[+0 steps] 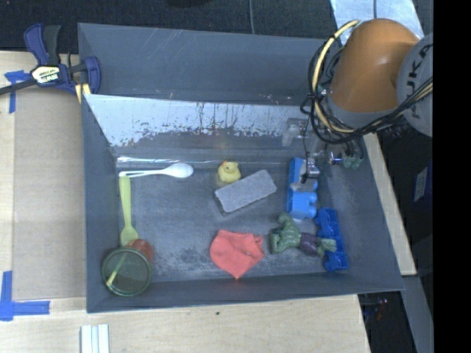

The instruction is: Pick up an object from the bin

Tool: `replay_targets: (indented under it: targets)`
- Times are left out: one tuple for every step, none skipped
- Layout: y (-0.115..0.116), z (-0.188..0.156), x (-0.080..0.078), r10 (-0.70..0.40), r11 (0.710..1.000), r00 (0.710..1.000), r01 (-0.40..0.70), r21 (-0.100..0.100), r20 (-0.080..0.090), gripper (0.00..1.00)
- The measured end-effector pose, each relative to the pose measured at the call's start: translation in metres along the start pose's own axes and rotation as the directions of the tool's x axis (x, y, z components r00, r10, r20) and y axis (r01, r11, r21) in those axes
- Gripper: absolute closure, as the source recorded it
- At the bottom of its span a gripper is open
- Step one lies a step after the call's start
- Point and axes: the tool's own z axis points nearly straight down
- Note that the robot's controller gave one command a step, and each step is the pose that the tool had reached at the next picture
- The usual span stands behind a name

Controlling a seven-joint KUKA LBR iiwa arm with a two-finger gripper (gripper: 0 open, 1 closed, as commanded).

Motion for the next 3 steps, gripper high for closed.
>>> replay_targets:
  targets:
    - [0.0, -0.004, -0.001, -0.001, 1.0, 1.0, 0.001, 0.0, 0.006, 0.0]
    - [-0.027, -0.029, 0.008, -0.197, 0.98, 0.98, 0.197, 0.001, 0.007, 0.0]
    - [-0.012, 0.031, 0.007, -0.076, 0.997, 0.997, 0.076, 0.002, 0.013, 0.0]
